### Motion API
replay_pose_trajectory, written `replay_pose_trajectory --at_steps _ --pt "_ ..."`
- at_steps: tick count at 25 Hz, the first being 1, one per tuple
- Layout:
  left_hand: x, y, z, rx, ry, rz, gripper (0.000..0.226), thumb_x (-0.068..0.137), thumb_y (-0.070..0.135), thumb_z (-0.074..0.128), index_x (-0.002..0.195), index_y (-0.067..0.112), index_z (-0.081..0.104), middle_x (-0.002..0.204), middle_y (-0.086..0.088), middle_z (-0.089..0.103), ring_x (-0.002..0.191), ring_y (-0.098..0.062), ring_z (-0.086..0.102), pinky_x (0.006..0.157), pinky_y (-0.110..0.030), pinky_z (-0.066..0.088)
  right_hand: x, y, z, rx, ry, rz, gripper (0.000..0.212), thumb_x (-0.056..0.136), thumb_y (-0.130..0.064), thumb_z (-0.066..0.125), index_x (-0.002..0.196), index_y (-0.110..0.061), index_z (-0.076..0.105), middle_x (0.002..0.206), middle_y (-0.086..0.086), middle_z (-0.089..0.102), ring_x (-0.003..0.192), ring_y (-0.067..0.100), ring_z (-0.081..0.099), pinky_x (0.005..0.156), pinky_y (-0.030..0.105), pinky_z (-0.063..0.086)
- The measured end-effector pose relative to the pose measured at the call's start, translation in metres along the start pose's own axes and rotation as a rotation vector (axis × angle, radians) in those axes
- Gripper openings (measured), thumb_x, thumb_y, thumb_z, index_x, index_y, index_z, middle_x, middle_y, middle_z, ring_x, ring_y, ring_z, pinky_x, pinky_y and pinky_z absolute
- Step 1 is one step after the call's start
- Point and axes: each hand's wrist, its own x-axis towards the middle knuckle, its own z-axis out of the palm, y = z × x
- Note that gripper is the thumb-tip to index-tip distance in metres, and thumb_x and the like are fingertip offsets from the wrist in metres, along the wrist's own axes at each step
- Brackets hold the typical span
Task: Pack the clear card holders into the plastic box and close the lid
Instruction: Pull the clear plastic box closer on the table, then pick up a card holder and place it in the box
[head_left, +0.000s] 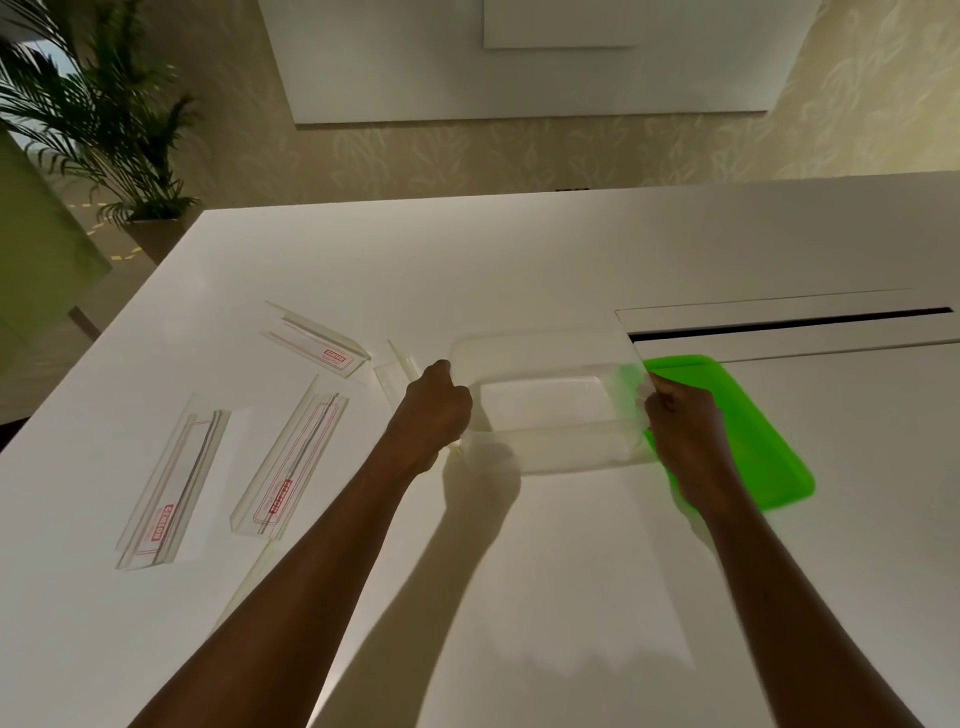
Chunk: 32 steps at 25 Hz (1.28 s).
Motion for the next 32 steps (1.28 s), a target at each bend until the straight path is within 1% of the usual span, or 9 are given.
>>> replay_pose_trajectory --at_steps 3,7,9,11,15,18,24,28,32 --pt "-0.011 -0.001 0.000 0.022 -0.008 0.014 0.061 0.087 0.016 0.039 0.148 0.014 0.042 0.120 0.002 0.050 0.103 -0.032 0.068 0.093 -0.053 0.060 -0.008 0.000 -0.004 -0.020 -0.003 -0.006 0.021 0.095 -0.004 0.049 0.104 0.006 0.065 0.066 0.004 0.041 0.062 0.017 0.032 0.057 0.029 0.024" --pt "-0.022 -0.002 -0.003 0.006 -0.023 0.018 0.047 0.088 0.016 0.041 0.135 0.014 0.049 0.090 0.014 0.043 0.108 -0.036 0.069 0.095 -0.055 0.060 -0.016 -0.007 -0.007 -0.026 -0.043 0.047 0.025 0.096 -0.006 0.049 0.110 0.004 0.067 0.070 0.007 0.052 0.065 0.017 0.038 0.060 0.029 0.030" --pt "-0.027 -0.003 -0.006 0.027 -0.009 0.044 0.041 0.091 0.019 0.046 0.131 0.011 0.050 0.092 0.010 0.048 0.105 -0.036 0.070 0.095 -0.054 0.059 -0.019 -0.014 -0.010 -0.058 -0.032 0.074 0.033 0.099 -0.014 0.054 0.127 -0.001 0.066 0.100 0.014 0.073 0.084 0.019 0.060 0.076 0.031 0.045" --pt "-0.033 -0.001 -0.010 0.104 0.047 0.099 0.046 0.096 0.026 0.050 0.139 0.009 0.049 0.104 0.000 0.063 0.101 -0.032 0.072 0.093 -0.046 0.059 -0.022 -0.028 -0.011 -0.152 0.039 0.021 0.045 0.101 -0.022 0.058 0.142 -0.004 0.056 0.135 0.018 0.065 0.122 0.030 0.062 0.103 0.038 0.046" --pt "-0.038 -0.002 -0.033 0.359 0.327 0.278 0.049 0.103 0.038 0.050 0.147 0.016 0.052 0.131 -0.010 0.069 0.120 -0.032 0.066 0.093 -0.039 0.051 -0.034 -0.086 0.015 -0.154 0.121 -0.231 0.049 0.098 -0.021 0.061 0.144 -0.007 0.053 0.143 0.017 0.057 0.134 0.034 0.052 0.113 0.042 0.041" --pt "-0.028 -0.012 -0.063 0.475 0.426 0.351 0.050 0.104 0.035 0.051 0.149 0.014 0.048 0.140 -0.009 0.064 0.129 -0.031 0.060 0.099 -0.042 0.050 -0.041 -0.139 0.060 -0.091 0.017 -0.353 0.047 0.099 -0.021 0.059 0.145 -0.011 0.052 0.143 0.011 0.056 0.135 0.028 0.052 0.112 0.039 0.042" --pt "0.041 -0.054 -0.144 0.541 0.320 0.278 0.060 0.104 0.027 0.056 0.157 0.006 0.038 0.159 -0.016 0.046 0.148 -0.033 0.042 0.119 -0.043 0.036 -0.033 -0.214 0.173 -0.218 -0.297 -0.483 0.041 0.101 -0.031 0.054 0.140 -0.017 0.054 0.131 0.003 0.066 0.121 0.023 0.062 0.100 0.038 0.052" --pt "0.081 -0.092 -0.183 0.578 0.267 0.170 0.050 0.105 0.019 0.052 0.152 0.004 0.044 0.149 -0.019 0.057 0.138 -0.037 0.053 0.112 -0.042 0.044 -0.003 -0.245 0.249 -0.492 -0.481 -0.468 0.033 0.098 -0.026 0.055 0.128 -0.011 0.058 0.121 0.009 0.067 0.109 0.031 0.066 0.090 0.037 0.053" --pt "0.106 -0.119 -0.194 0.607 0.166 0.083 0.047 0.104 0.019 0.050 0.149 0.005 0.045 0.147 -0.018 0.057 0.136 -0.036 0.053 0.108 -0.043 0.046 0.020 -0.258 0.310 -0.700 -0.527 -0.489 0.016 0.092 -0.015 0.061 0.106 -0.009 0.061 0.105 0.008 0.068 0.089 0.027 0.066 0.072 0.031 0.043"
